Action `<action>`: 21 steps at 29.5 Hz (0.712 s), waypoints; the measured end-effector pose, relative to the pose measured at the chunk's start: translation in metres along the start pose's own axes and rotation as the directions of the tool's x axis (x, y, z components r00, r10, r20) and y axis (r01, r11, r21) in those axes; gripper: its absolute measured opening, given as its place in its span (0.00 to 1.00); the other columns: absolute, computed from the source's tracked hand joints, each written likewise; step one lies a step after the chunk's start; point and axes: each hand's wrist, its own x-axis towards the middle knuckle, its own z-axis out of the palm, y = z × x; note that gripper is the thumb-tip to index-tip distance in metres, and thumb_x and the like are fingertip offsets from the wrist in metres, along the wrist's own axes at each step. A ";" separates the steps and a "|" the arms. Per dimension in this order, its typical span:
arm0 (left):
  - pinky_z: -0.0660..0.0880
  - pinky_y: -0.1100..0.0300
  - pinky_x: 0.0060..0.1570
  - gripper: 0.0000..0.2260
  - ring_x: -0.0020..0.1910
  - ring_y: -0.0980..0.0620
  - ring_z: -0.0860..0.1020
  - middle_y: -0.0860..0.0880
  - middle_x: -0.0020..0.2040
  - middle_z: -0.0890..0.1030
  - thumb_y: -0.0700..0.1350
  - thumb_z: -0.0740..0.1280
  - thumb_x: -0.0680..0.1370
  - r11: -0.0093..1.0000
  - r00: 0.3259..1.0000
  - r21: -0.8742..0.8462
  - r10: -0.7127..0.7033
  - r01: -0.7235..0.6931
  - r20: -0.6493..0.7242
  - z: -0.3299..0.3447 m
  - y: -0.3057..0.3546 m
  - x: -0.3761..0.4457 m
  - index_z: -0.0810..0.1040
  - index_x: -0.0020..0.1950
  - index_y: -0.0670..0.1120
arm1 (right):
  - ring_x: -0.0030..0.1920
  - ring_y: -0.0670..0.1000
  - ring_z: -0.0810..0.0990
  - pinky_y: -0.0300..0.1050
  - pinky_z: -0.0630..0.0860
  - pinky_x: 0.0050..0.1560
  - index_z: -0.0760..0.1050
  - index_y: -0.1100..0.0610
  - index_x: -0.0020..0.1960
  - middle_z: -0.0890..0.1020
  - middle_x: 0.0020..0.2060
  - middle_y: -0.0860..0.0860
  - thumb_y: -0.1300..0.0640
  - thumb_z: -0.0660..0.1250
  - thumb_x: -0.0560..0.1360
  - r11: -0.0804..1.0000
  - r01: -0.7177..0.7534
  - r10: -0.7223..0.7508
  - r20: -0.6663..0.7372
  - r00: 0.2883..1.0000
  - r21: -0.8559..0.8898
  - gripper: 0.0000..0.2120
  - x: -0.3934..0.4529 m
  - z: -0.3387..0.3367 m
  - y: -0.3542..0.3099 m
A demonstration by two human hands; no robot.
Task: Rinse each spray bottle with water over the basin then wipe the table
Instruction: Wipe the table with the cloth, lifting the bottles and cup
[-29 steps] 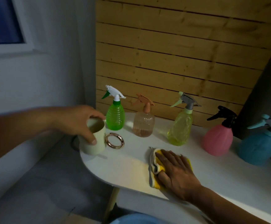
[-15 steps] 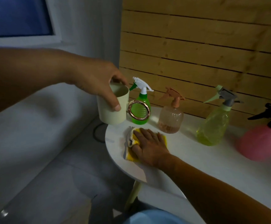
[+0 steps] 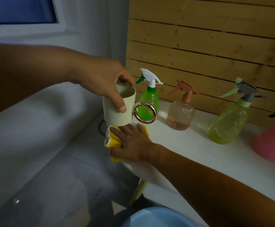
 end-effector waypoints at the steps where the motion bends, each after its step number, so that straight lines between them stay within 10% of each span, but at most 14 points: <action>1: 0.75 0.61 0.54 0.39 0.50 0.62 0.77 0.67 0.51 0.76 0.59 0.82 0.63 1.000 1.000 -0.007 0.001 -0.001 0.001 0.002 -0.001 0.001 0.75 0.73 0.58 | 0.81 0.55 0.49 0.65 0.43 0.77 0.48 0.42 0.82 0.53 0.82 0.49 0.29 0.54 0.69 1.000 0.024 -0.024 -0.008 1.000 -0.009 0.45 -0.005 0.003 -0.001; 12: 0.76 0.60 0.60 0.39 0.57 0.59 0.79 0.61 0.61 0.79 0.52 0.84 0.64 0.995 0.995 -0.069 0.075 -0.070 0.072 0.049 -0.007 0.008 0.74 0.73 0.56 | 0.82 0.50 0.43 0.53 0.33 0.78 0.43 0.41 0.82 0.46 0.83 0.46 0.33 0.61 0.71 0.979 0.198 -0.199 -0.004 0.980 -0.052 0.46 -0.111 0.012 0.037; 21: 0.74 0.60 0.63 0.40 0.63 0.54 0.76 0.57 0.64 0.75 0.49 0.84 0.66 0.989 0.993 -0.139 0.070 -0.056 0.097 0.094 -0.008 0.009 0.73 0.75 0.55 | 0.79 0.40 0.33 0.45 0.30 0.78 0.33 0.33 0.78 0.37 0.80 0.37 0.29 0.64 0.72 0.994 0.044 -0.043 0.019 0.999 -0.102 0.49 -0.217 0.004 0.108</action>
